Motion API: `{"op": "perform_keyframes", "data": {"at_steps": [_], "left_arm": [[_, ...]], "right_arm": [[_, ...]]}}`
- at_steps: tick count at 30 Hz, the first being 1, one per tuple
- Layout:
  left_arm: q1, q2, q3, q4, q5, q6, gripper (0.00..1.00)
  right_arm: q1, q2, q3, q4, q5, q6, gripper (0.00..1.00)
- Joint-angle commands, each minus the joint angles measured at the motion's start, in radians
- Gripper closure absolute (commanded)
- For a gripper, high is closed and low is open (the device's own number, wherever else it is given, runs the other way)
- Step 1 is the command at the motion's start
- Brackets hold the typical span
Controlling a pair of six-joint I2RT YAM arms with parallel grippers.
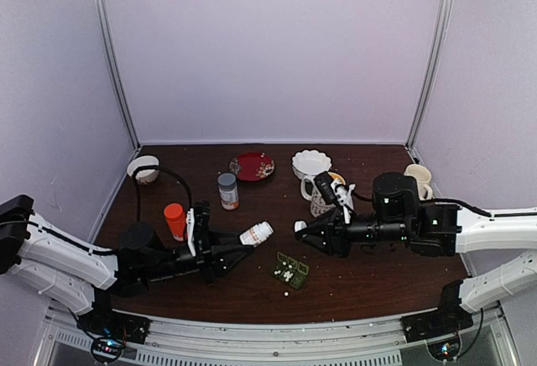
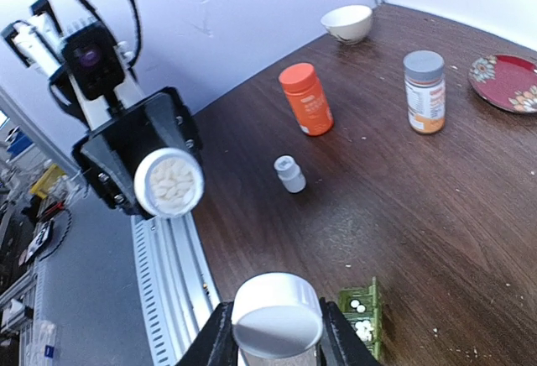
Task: Sort the pills into containers
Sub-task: Close the lid of the pill bottle on the pill bottle.
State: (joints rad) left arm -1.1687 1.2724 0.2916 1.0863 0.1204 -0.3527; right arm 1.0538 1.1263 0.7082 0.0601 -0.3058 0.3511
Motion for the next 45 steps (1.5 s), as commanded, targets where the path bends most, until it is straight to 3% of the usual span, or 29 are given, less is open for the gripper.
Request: {"op": "perform_keyframes", "data": {"at_steps": [1,7,20,30,38,42,45], "left_arm": [[-0.001,-0.001,0.016,0.172,0.084,-0.027,1.00],[-0.001,0.028,0.088,0.160,0.223,-0.042,1.00],[-0.002,0.071,0.124,0.181,0.299,-0.071,1.00],[-0.002,0.097,0.164,0.128,0.342,-0.078,1.00],[0.005,0.093,0.205,0.064,0.361,-0.120,1.00],[0.041,0.107,0.240,0.052,0.420,-0.235,1.00],[0.060,0.139,0.265,0.099,0.470,-0.320,1.00]], "right_arm": [[-0.018,-0.054,0.035,-0.034,-0.248,-0.119,1.00],[-0.018,-0.033,0.123,-0.088,-0.417,-0.180,1.00],[-0.018,0.061,0.249,-0.133,-0.481,-0.211,1.00],[0.004,0.086,0.334,-0.305,-0.442,-0.336,1.00],[0.033,0.089,0.389,-0.486,-0.403,-0.545,1.00],[0.064,0.067,0.401,-0.597,-0.310,-0.732,1.00],[0.087,0.016,0.351,-0.559,-0.250,-0.864,1.00]]}}
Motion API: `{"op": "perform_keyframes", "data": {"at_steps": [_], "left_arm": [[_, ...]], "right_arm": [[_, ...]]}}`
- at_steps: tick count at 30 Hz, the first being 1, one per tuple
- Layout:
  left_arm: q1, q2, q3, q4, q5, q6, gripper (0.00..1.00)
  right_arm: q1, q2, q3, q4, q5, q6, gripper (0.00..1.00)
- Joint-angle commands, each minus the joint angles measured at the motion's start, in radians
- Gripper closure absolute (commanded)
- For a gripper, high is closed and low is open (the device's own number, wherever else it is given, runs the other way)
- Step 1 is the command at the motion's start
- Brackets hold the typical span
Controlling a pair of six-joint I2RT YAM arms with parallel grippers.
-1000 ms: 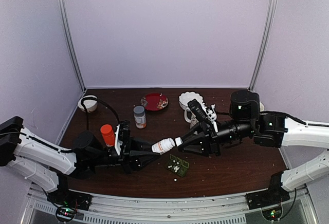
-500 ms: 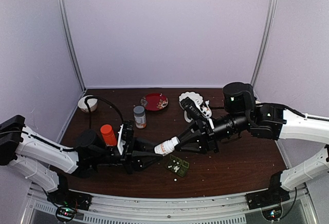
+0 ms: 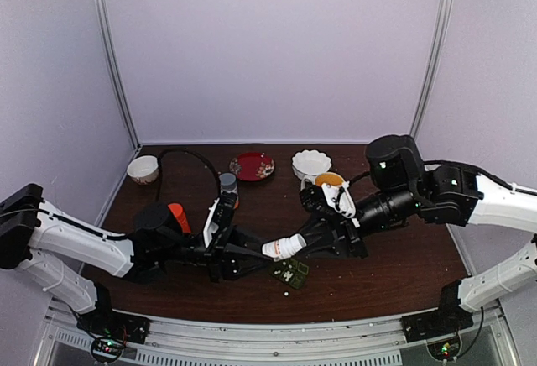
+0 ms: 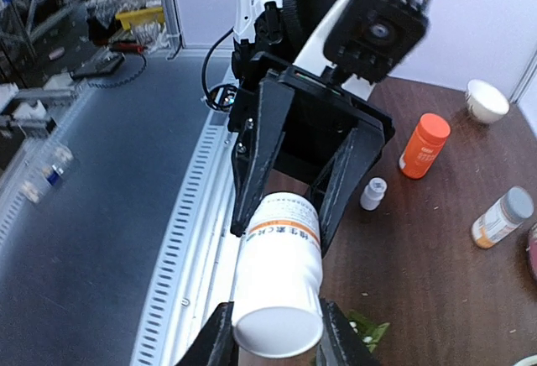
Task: Sort the pills into containers
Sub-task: Close the lid of the pill bottle on the pill bottle, then screw the lid of the pill bottle onto the pill bottle.
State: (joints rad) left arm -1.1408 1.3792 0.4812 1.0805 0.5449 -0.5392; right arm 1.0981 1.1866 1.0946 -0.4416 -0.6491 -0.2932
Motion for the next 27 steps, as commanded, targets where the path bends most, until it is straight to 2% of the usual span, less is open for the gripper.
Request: {"op": "perform_keyframes", "data": {"at_steps": [1,8,10,13,16,20,27], "left_arm": [[0.033,0.047,0.085,0.121,0.058,-0.150,1.00],[0.035,0.182,0.138,0.313,0.129,-0.283,1.00],[0.036,0.208,0.153,0.350,0.140,-0.306,1.00],[0.036,0.212,0.172,0.298,0.141,-0.297,1.00],[0.038,0.207,0.175,0.281,0.136,-0.272,1.00],[0.037,0.167,0.188,0.125,0.099,-0.174,1.00],[0.037,0.018,0.235,-0.302,-0.018,0.163,1.00]], "right_arm": [[0.049,-0.064,-0.057,-0.021,0.114,-0.250,1.00],[0.081,-0.183,-0.248,0.279,0.226,-0.387,1.00],[0.086,-0.183,-0.249,0.275,0.244,-0.404,1.00],[0.094,-0.171,-0.231,0.225,0.278,-0.427,1.00],[0.094,-0.173,-0.233,0.249,0.282,-0.321,1.00],[0.094,-0.142,-0.182,0.192,0.228,-0.151,1.00],[0.089,-0.106,-0.149,0.161,-0.014,0.067,1.00]]}}
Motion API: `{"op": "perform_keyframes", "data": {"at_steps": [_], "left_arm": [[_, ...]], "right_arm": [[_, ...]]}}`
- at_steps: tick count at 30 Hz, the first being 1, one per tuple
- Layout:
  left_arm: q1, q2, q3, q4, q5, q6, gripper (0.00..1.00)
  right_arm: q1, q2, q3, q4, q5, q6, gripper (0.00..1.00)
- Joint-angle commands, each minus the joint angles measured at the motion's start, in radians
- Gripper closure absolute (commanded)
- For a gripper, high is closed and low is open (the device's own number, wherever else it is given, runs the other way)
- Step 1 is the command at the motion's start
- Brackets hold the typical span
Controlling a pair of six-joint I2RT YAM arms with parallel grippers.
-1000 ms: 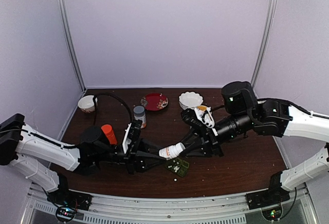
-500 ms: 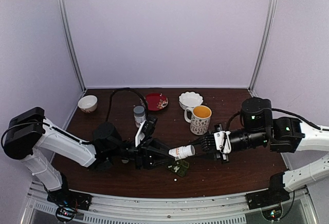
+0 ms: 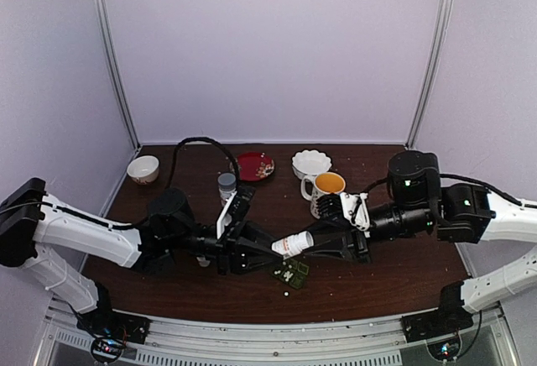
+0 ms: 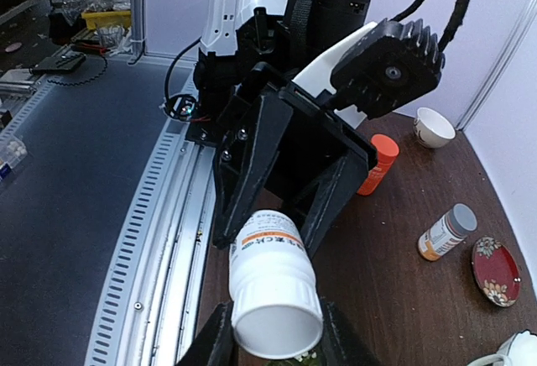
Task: Sort the pills into containers
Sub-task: Screw the lid of the pill bottle onto the pill bottle.
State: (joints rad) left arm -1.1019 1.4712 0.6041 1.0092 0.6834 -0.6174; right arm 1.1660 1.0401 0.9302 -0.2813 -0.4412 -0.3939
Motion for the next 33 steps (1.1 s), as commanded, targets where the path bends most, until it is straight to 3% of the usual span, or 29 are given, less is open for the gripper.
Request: {"op": "perform_keyframes", "data": {"at_steps": [1,6,19,24,33], "left_arm": [[-0.003,-0.087,0.129,-0.283,-0.161,0.279,1.00],[-0.005,-0.124,0.210,-0.508,-0.226,0.420,1.00],[-0.005,-0.226,0.255,-0.713,-0.442,0.570,1.00],[-0.008,-0.251,0.230,-0.705,-0.534,0.600,1.00],[-0.015,-0.224,0.304,-0.793,-0.640,0.885,1.00]], "right_arm": [[0.021,0.038,0.009,0.015,-0.236,0.198,1.00],[0.020,0.045,0.023,0.039,-0.245,0.330,1.00],[0.021,0.103,0.065,-0.085,-0.136,0.578,1.00],[0.020,0.134,0.062,-0.057,-0.050,0.793,1.00],[0.000,0.190,0.081,0.034,-0.114,1.269,1.00]]}}
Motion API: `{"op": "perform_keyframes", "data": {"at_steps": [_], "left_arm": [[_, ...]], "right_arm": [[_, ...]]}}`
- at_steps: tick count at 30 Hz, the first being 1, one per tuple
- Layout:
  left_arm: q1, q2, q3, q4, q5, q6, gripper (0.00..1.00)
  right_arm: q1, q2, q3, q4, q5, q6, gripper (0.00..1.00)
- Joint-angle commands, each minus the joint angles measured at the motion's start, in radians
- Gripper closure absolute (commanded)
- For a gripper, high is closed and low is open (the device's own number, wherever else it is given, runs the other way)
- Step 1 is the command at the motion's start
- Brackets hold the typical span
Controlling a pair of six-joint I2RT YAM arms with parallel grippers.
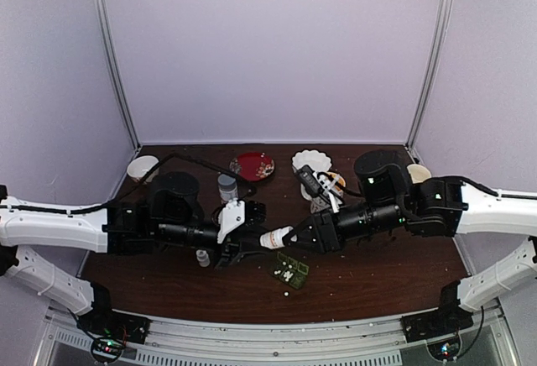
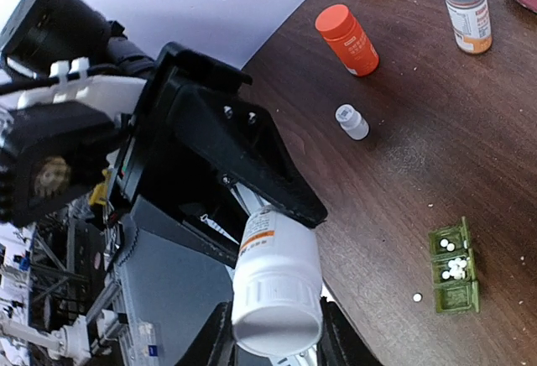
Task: Sort the pills into containers
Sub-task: Screw the lid of the pill bottle onto the pill bottle.
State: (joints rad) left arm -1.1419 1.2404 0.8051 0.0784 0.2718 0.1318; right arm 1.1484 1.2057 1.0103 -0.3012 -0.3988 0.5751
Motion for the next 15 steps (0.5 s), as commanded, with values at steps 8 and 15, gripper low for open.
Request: {"op": "perform_keyframes", "data": {"at_steps": [8,15], "left_arm": [[0.026,0.029,0.176,0.058,-0.315,0.296,1.00],[0.029,0.025,0.172,-0.003,-0.272,0.255,1.00]], "right_arm": [[-0.072,-0.032,-0.141,0.324,-0.201,0.590,0.91],[-0.101,-0.088,-0.052,0.067,-0.146,0.214,0.38]]}}
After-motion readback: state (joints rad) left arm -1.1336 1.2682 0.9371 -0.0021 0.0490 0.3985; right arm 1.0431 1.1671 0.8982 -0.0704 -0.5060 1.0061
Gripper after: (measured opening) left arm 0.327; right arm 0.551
